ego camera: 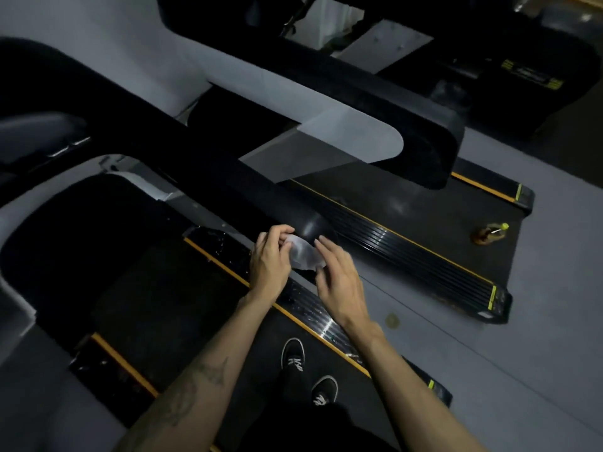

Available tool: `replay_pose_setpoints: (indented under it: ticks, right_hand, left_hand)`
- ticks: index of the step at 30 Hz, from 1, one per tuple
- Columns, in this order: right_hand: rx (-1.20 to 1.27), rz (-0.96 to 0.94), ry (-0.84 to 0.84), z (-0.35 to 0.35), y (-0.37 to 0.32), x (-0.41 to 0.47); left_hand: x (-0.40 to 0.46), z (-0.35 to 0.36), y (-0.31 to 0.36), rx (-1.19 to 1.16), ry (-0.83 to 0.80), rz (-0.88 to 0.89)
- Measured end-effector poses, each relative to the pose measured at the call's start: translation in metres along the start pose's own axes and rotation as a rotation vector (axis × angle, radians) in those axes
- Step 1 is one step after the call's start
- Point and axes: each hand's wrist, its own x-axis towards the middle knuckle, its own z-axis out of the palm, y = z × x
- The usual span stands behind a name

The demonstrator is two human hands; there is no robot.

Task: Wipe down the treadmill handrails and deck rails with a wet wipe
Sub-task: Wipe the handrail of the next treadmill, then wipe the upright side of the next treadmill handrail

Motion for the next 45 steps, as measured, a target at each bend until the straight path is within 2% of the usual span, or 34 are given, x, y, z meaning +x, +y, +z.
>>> replay_pose_setpoints:
  ticks: [9,17,27,31,36,38,42,45]
  right_hand:
    - [-0.169,-0.217,-0.134,-0.016,0.01,0.059]
    - [-0.199,-0.521,-0.282,-0.012,0.029,0.093]
    - [-0.06,-0.85,-0.396,0.017,0.037,0.144]
    - [-0.017,-0.916,-0.341,0.034,0.042,0.154]
    - [0.038,-0.973,-0.336,0.038,0.055,0.159]
    - [0.056,-0.959,-0.318,0.039,0.056,0.159]
    - [0.121,-0.906,-0.319,0.039,0.057,0.159]
    - [0.156,-0.899,-0.331,0.039,0.057,0.16]
  left_hand:
    - [-0.013,0.039,-0.005,-0.201,0.333,0.026]
    - [-0.02,0.092,0.007,-0.503,0.699,-0.224]
    - [-0.013,0.154,0.028,-0.622,0.884,-0.299]
    - [-0.017,0.162,0.028,-0.636,0.866,-0.247]
    - [-0.012,0.156,0.023,-0.374,0.872,-0.095]
    - [0.001,0.147,0.019,-0.363,0.838,-0.065]
    - [0.01,0.144,0.018,-0.716,0.744,-0.192]
    - [-0.013,0.162,0.024,-0.843,0.73,-0.287]
